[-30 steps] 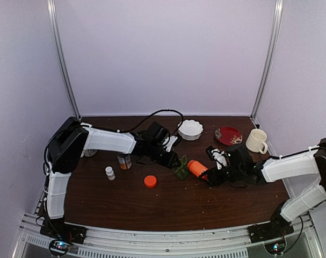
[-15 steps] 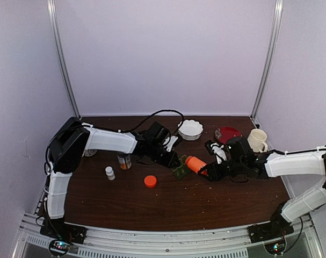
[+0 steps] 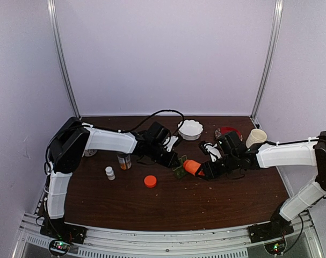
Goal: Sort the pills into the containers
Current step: Pour the pill into the compartment of the pill container.
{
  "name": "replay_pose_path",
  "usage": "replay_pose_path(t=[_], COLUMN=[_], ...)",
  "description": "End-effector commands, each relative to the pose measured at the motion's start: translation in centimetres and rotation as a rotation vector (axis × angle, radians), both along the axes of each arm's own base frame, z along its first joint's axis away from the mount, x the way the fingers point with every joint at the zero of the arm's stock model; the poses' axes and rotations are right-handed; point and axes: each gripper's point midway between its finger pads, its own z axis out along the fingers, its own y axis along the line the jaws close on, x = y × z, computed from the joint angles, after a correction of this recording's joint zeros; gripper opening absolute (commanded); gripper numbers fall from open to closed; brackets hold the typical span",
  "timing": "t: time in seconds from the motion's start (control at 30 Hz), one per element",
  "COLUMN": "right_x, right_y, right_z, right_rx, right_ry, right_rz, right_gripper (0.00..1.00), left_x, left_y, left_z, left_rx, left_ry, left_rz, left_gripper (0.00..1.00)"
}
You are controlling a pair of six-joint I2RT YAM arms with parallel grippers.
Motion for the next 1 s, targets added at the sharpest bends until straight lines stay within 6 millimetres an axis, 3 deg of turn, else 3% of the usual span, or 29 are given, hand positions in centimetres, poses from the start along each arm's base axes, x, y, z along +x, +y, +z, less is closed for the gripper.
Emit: replay_pose_path(t=[0.0, 0.17, 0.37, 0.47, 0.7, 0.77, 0.83, 0.97], right_x=[0.1, 0.0, -0.2, 0.1, 0.7, 0.7, 0.6, 0.1], right_y=[0.1, -0.1, -0.7, -0.7, -0.6, -0.7, -0.9, -1.2], right_z=[2.4, 4.1, 1.6, 1.5, 5.6, 5.9, 4.6, -0.1], right_rx=[0.031, 0.051, -0.021, -0.043, 0.005, 0.012, -0.008, -0.109], right_ry=[-0.004, -0.041, 0.027, 0.040, -0.050, -0.068, -0.047, 0.070], right_rz=[-0.010, -0.012, -0.028, -0.034, -0.033, -0.040, -0.044, -0.027], right_gripper=[0.17, 0.17, 0.17, 0.16, 0.15, 0.15, 0.15, 0.12], left_x=[0.5, 0.5, 0.4, 0.4, 0.3, 0.2, 0.3, 0.3], left_y=[-0.6, -0.8, -0.8, -0.8, -0.9, -0.9, -1.0, -1.0], left_z=[0.2, 0.2, 0.1, 0.1, 0.1, 0.1, 0.2, 0.2], left_rx=[-0.018, -0.010, 0.002, 0.002, 0.004, 0.004, 0.002, 0.004], left_ry=[-0.031, -0.043, -0.053, -0.053, -0.054, -0.055, -0.056, -0.060], left_rz=[-0.016, -0.021, -0.023, -0.025, -0.029, -0.030, -0.032, -0.035], left_gripper=[0.07, 0.02, 0.00, 0.00, 0.00, 0.00, 0.00, 0.00])
